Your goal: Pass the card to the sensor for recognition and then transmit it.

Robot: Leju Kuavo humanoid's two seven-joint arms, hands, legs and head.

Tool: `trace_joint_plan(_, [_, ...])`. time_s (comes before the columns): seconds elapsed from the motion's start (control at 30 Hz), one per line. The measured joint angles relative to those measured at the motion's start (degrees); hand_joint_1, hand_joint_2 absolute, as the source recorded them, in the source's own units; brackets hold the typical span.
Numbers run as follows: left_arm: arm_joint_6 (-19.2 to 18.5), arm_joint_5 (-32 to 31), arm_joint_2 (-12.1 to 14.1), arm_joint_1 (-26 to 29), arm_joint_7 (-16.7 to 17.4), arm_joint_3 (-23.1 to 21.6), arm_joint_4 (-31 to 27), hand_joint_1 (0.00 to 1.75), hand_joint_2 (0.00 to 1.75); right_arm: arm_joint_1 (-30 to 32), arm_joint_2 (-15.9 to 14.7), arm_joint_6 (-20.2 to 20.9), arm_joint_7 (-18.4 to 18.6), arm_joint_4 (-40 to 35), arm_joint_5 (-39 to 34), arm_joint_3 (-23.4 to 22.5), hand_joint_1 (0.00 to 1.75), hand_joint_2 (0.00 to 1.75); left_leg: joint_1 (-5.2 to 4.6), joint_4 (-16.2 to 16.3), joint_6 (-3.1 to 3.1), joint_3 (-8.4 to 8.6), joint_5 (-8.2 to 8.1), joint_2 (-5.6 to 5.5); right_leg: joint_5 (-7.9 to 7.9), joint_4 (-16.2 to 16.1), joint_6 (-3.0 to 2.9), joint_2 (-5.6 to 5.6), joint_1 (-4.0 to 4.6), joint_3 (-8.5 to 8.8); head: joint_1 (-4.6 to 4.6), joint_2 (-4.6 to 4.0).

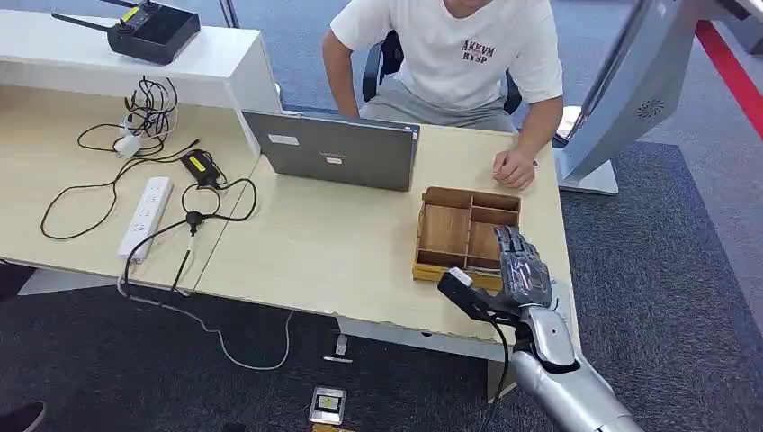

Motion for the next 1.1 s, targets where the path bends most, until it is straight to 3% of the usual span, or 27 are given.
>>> trace_joint_plan(1.1, [1.03,2.73,0.04,0.01,-1.38,-0.79,0.00,0.00,1.75,-1.93,0.52,-1.70,-0.72,1.62,-2.12,0.00,0.00,1.75,0.00,0.01,0.00,0.01,0.00,0.00,0.00,0.00,0.00,0.00,0.00,0.01,0.00,0.00])
